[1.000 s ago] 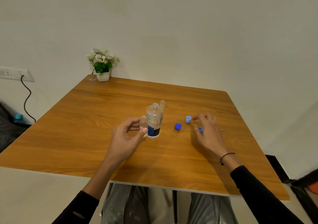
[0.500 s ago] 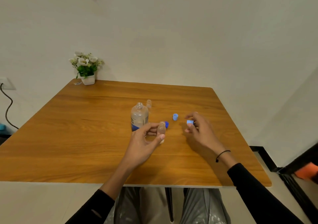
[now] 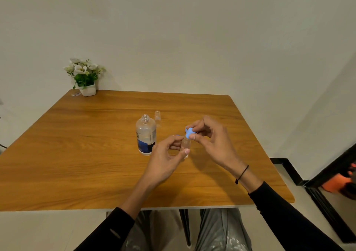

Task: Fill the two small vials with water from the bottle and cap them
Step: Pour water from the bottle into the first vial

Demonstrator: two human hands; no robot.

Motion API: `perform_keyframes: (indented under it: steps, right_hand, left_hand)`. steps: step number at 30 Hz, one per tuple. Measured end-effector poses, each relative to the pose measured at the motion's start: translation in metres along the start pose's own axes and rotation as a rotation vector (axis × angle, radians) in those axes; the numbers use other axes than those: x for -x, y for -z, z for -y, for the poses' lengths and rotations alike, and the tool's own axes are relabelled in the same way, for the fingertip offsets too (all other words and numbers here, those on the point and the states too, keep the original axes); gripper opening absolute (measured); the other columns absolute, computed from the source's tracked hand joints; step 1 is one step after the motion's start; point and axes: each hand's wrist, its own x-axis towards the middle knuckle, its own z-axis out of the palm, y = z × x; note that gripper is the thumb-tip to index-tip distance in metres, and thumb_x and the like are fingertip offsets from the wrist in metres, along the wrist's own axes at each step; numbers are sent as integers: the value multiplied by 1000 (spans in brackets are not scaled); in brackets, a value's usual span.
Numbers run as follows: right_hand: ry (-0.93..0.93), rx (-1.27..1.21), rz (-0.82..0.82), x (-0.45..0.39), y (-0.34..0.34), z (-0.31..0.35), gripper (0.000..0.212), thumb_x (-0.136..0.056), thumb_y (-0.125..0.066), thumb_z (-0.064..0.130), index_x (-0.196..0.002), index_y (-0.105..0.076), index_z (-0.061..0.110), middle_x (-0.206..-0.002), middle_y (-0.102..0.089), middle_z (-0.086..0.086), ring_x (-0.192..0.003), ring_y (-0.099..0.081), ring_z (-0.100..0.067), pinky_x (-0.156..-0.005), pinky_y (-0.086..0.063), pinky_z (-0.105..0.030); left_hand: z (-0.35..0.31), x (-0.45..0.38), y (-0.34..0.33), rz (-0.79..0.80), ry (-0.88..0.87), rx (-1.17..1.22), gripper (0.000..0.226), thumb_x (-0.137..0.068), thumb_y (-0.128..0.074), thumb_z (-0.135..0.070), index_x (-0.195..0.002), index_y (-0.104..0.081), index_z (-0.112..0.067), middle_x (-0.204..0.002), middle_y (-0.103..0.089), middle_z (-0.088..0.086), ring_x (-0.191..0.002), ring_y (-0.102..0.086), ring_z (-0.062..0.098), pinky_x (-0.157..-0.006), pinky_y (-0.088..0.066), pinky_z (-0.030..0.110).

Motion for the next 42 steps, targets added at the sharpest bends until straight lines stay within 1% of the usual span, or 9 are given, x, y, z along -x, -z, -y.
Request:
perform_keyframes:
  steps: [10,16,19,22,24,27,32,36,42]
  right_hand:
    - [129,472,309,-11,16,4,9,-98,-75,18,-106,-73,15,-91,-61,10,-83,-57,-11,-72,-49,-35]
    - [13,830,349,-14,20,18,64,-82,-62,80,-93,-62,18,-78,-58,8,-69,-52,-17,-57,-38,-33]
    - [1,665,458,-14,32,15,49,-96,-73,47,-139,-57,29,-115,-59,14,-90,-55,-8,-74,-47,-27]
    - [11,587,504,-16,38,15,26,-105,-59,10,-121,-63,30,-103,-63,14,-84,-61,-7,-72,-56,-33]
    - [-56,678,486,-18,37,16,1,-105,-65,23,-106,-65,22,-88,-65,6,-77,-64,-18,-67,-56,-45]
    - [-51,789,471,-20,40,17,47,-90,-76,56,-120,-64,22,-91,-65,3,-79,-61,-16,-69,-55,-43]
    - [-40,700,536,-18,42,13,14,-106,-65,29,-119,-62,26,-90,-62,13,-79,-60,-12,-65,-47,-33]
    - [40,925,439,-20,47,7,57,-87,-54,79,-105,-58,25,-77,-58,10,-68,-55,-13,-54,-36,-28]
    - [-13,802,486,-23,59,-11,6,-107,-62,31,-111,-58,29,-84,-60,11,-74,-58,-8,-57,-42,-31]
  left_hand:
    - [8,-4,-10,25,20,-54,40,-92,-82,-29,-130,-71,-25,-112,-75,-10,-107,-70,9,-85,-65,28]
    - [6,-4,-17,16,-9,-38,32,-92,-81,-16,-121,-73,-25,-109,-75,-14,-104,-69,1,-79,-61,17]
    - [8,-7,-19,0,14,-31,38,-92,-83,-26,-128,-71,-28,-114,-74,-13,-107,-69,5,-83,-65,26]
    - [9,-9,-20,9,16,-45,40,-91,-83,-27,-128,-70,-28,-114,-73,-13,-108,-68,4,-86,-65,28]
    - [11,-10,-21,18,19,-47,39,-91,-82,-28,-129,-71,-27,-114,-73,-13,-109,-68,6,-86,-66,30]
    - [13,-11,-24,27,28,-43,39,-92,-82,-33,-129,-71,-26,-114,-74,-12,-109,-69,8,-85,-66,30]
    - [15,-13,-29,42,27,-51,37,-90,-83,-23,-125,-71,-29,-114,-72,-15,-109,-67,2,-86,-64,23]
    - [21,-19,-36,58,38,-29,38,-90,-84,-24,-126,-72,-26,-114,-74,-11,-110,-69,7,-89,-65,31]
    - [28,-37,-57,57,57,-15,40,-88,-84,-20,-126,-72,-21,-110,-76,-8,-107,-71,6,-95,-63,34]
